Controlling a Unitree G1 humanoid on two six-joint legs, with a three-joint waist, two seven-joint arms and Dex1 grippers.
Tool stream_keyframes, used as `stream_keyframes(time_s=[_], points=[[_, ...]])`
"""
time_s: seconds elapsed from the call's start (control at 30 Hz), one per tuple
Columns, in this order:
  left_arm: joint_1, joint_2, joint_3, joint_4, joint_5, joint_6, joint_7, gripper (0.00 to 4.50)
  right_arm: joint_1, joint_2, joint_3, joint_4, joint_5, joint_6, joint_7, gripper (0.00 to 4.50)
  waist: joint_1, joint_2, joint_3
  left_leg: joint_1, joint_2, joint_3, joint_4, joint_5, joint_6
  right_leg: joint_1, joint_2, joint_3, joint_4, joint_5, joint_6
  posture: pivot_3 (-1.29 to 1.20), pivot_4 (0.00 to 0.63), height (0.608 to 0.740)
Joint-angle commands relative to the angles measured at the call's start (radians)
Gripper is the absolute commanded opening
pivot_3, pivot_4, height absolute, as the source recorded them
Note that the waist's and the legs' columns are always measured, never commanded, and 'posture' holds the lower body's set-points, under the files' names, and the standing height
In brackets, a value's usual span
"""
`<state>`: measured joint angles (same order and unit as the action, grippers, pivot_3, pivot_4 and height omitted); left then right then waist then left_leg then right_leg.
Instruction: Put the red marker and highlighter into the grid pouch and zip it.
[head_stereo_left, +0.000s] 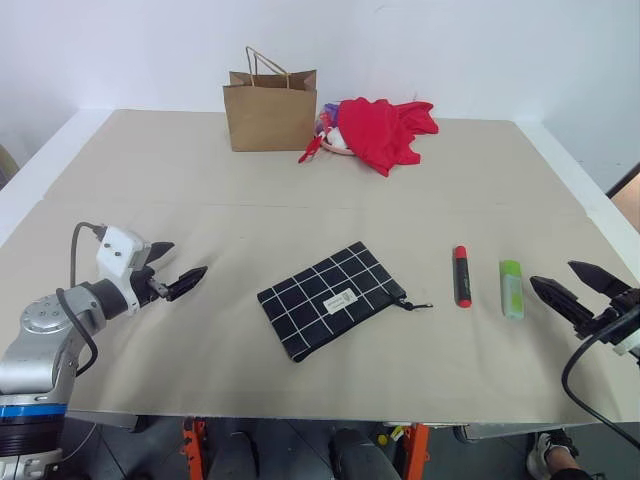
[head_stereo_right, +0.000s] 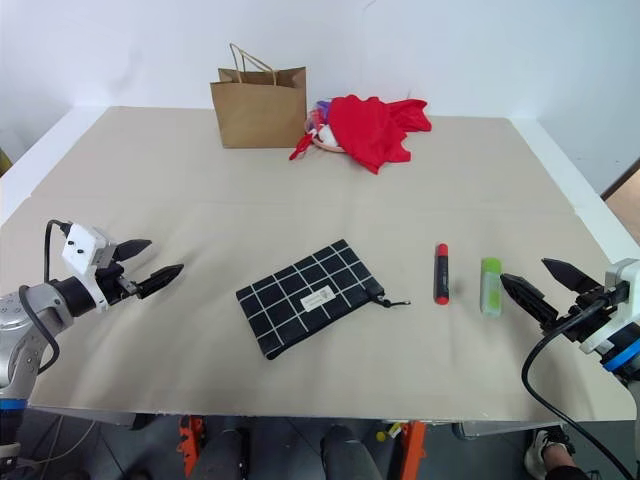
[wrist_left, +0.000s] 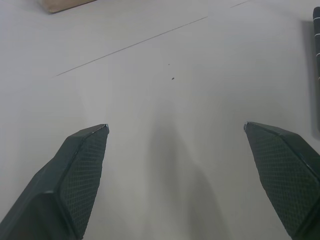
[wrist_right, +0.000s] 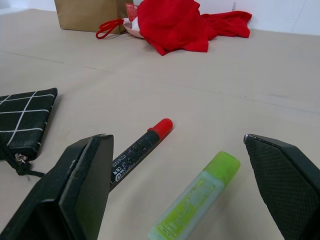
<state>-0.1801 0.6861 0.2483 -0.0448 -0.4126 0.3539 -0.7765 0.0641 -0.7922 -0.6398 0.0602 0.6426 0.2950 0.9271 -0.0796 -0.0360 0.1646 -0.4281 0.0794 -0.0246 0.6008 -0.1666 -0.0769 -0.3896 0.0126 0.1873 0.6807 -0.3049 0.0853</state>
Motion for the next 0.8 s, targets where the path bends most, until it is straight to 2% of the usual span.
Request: stream_keyframes(time_s=[0.03, 0.4, 0.6, 0.8], points=[[0.003, 0.017, 0.033, -0.02, -0.009, -0.025, -0.017, 4.47, -0.009, -0.009, -0.014, -0.046, 0.007, 0.007, -0.013, 4.5, 0.0, 0.0, 0.0, 0.0, 0.0, 0.0, 0.0, 0.0, 0.0, 0.0, 0.0, 0.0, 0.0, 0.0, 0.0, 0.0, 0.15, 0.74], [0.006, 0.018, 0.009, -0.036, 0.001, -0.052, -0.056, 4.47, -0.048, -0.012, 0.03, -0.094, 0.004, 0.047, -0.032, 4.5, 0.0, 0.0, 0.0, 0.0, 0.0, -0.001, 0.0, 0.0, 0.0, 0.0, 0.0, -0.001, 0.0, 0.0, 0.0, 0.0, 0.15, 0.74], [0.013, 0.009, -0.078, -0.122, -0.009, -0.031, -0.117, 4.47, -0.15, 0.035, 0.214, -0.241, 0.046, 0.158, -0.061, 4.5, -0.006, 0.001, 0.0, 0.0, 0.0, -0.001, 0.0, 0.0, 0.0, 0.0, 0.0, -0.001, 0.0, 0.001, -0.001, 0.0, 0.15, 0.74], [0.017, -0.013, -0.242, -0.19, 0.009, -0.037, -0.202, 4.47, -0.327, 0.192, 0.438, -0.264, 0.008, 0.186, -0.118, 4.5, -0.002, 0.001, 0.0, -0.001, 0.0, -0.003, 0.0, 0.001, -0.001, 0.0, 0.0, -0.002, 0.0, 0.001, -0.001, 0.0, 0.15, 0.74]])
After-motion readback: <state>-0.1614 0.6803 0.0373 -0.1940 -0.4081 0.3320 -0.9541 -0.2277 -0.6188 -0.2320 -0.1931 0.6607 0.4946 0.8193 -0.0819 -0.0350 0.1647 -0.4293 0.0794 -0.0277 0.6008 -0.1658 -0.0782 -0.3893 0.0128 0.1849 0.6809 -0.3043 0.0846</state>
